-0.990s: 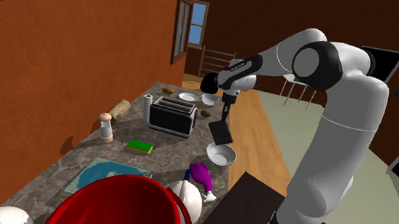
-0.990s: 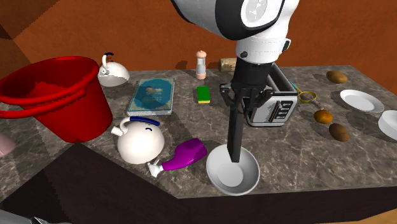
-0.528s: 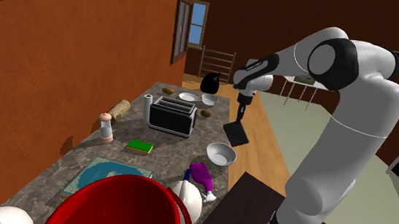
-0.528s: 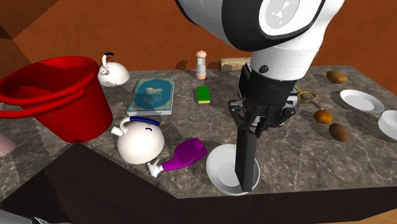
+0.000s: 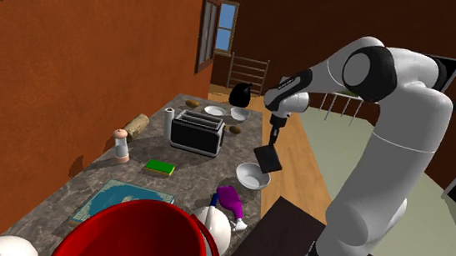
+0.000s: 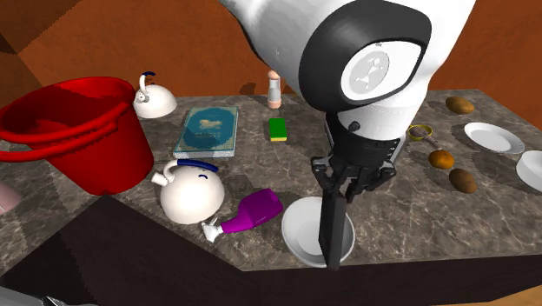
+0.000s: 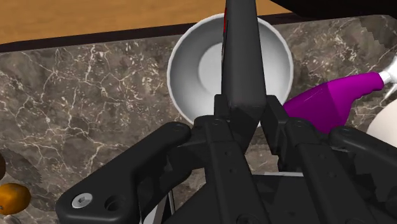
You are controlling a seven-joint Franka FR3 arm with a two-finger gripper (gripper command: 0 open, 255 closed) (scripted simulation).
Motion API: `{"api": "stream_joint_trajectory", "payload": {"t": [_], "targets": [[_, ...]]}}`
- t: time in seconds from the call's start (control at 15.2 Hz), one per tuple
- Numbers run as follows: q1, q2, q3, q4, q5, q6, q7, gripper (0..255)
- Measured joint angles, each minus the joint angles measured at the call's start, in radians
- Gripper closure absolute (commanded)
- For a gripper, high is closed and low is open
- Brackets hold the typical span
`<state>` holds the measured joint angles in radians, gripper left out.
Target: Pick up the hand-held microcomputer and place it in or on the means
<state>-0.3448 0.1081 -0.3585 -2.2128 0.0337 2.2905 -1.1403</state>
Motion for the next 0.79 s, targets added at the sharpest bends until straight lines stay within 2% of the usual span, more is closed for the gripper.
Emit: {"api": "stream_joint_trajectory", "payload": {"t": [0.79], "targets": [[-0.011,0.113,0.018,-0.039,0.064,0.152,-0.043,255]]}}
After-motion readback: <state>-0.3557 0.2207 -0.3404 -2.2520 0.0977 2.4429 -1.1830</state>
